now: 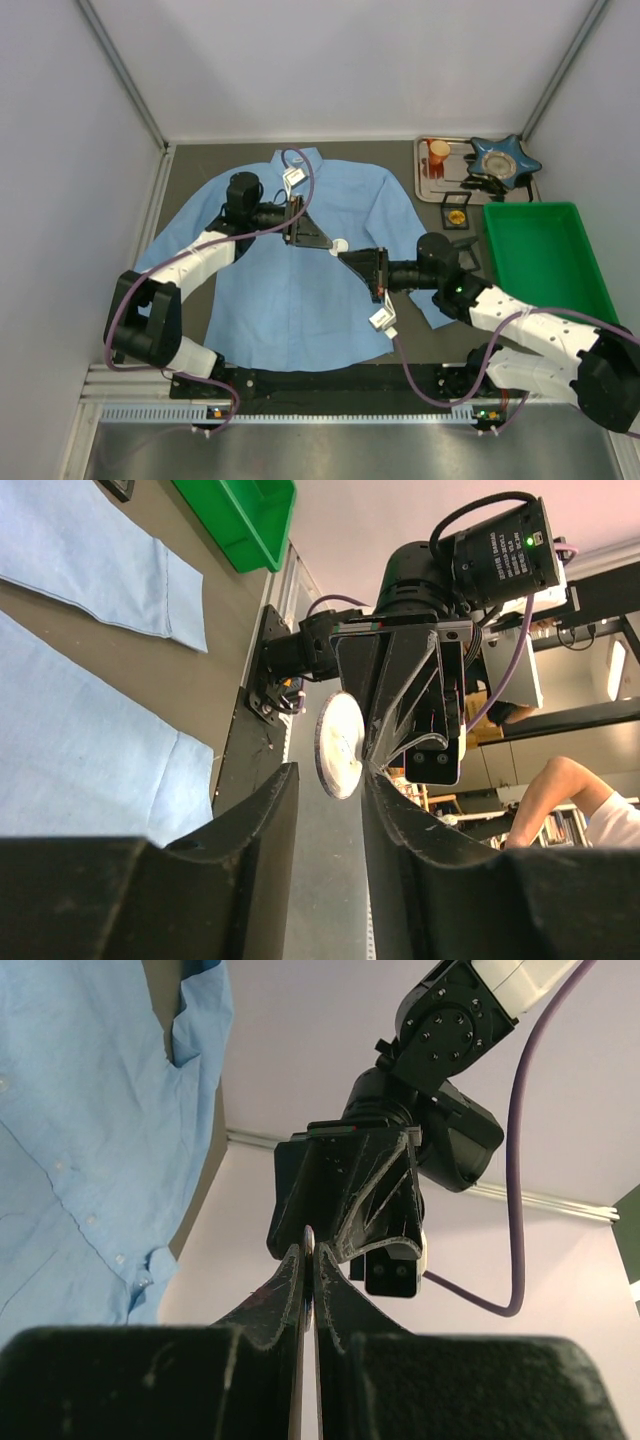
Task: Pin the brooch onto the clothing
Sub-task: Open the brooch.
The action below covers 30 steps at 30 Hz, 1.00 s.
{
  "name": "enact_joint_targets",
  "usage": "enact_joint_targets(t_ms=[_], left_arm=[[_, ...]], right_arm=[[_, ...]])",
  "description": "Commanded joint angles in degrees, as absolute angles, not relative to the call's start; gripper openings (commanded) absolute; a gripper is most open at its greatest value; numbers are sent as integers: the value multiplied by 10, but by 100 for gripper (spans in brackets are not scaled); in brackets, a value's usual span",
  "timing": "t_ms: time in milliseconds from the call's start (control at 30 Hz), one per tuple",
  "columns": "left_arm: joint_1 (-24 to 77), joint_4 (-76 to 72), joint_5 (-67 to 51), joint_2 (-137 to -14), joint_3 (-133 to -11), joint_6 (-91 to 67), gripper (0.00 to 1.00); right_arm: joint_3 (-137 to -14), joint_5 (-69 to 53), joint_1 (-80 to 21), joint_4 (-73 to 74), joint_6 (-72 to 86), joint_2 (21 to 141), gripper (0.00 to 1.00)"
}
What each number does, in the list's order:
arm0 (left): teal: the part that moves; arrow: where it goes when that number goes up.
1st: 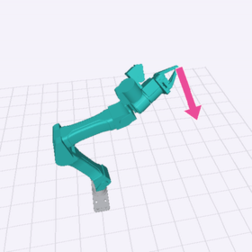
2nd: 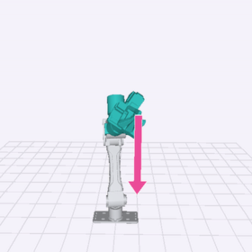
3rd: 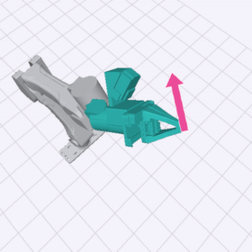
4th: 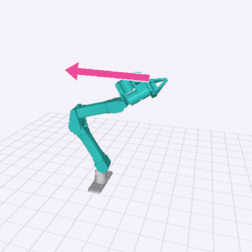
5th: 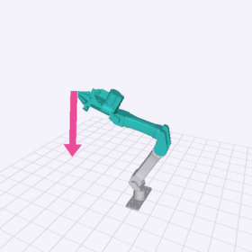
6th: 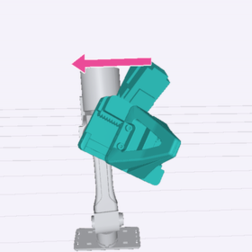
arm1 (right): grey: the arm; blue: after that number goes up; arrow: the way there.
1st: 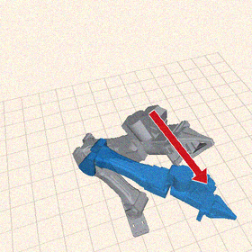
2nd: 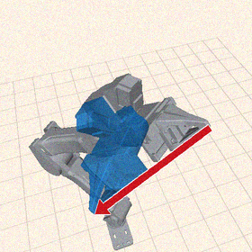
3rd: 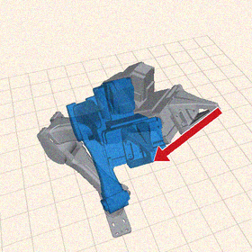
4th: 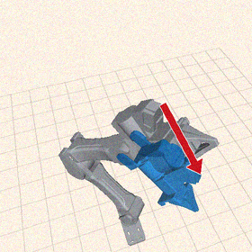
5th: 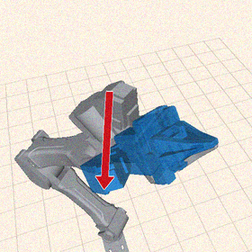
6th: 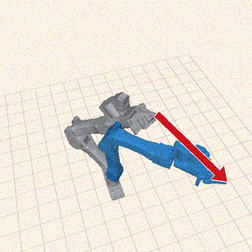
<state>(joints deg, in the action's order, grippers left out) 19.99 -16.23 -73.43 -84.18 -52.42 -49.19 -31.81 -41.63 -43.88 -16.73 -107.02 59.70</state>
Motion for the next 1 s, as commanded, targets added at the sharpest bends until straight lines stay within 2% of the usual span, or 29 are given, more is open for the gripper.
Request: enact_joint_targets(t_ms=[0, 67, 100, 200, 233, 267, 333, 367, 433, 467, 533, 567, 633, 667, 733, 767, 833, 967], left_arm=[[205, -176, -755, -844, -546, -476, 32], [205, -176, -760, -845, -548, -476, 27], [205, -176, -762, -846, -548, -475, 19], [205, -177, -763, -845, -548, -475, 7], [205, -176, -761, -842, -549, -471, 0], [204, -174, -758, -840, -549, -468, 0], [203, -166, -752, -832, -555, -451, 0], [201, -150, -738, -829, -556, -440, 0], [198, -122, -718, -819, -562, -407, 0], [195, -117, -709, -815, -562, -401, 0], [188, -119, -685, -804, -554, -397, 0], [187, -124, -678, -801, -550, -396, 0], [186, -127, -660, -790, -546, -386, 0], [186, -126, -656, -788, -545, -381, 0], [185, -131, -656, -785, -541, -375, 0], [186, -136, -659, -783, -539, -376, 0], [185, -150, -668, -780, -534, -374, 0], [186, -151, -662, -771, -532, -374, 0]], right_arm=[[-326, -422, -452, -191, -1077, 603, 0], [-325, -420, -453, -199, -1074, 605, 0], [-324, -418, -453, -200, -1072, 606, 0], [-323, -411, -453, -209, -1051, 604, 0], [-322, -407, -453, -215, -1043, 602, 1], [-320, -402, -454, -221, -1024, 600, 18], [-313, -370, -453, -226, -1000, 591, 41], [-313, -354, -453, -220, -958, 585, 64], [-324, -301, -452, -189, -909, 565, 77], [-334, -282, -451, -146, -835, 546, 86], [-385, -231, -448, -80, -740, 530, 88], [-409, -215, -447, -50, -631, 526, 92], [-489, -170, -442, 37, -521, 534, 93], [-517, -161, -437, 66, -421, 554, 93], [-594, -163, -411, 138, -323, 577, 93], [-624, -182, -397, 169, -236, 590, 93], [-703, -307, -342, 247, -165, 640, 92], [-781, -447, -289, 277, 71, 736, 89]])
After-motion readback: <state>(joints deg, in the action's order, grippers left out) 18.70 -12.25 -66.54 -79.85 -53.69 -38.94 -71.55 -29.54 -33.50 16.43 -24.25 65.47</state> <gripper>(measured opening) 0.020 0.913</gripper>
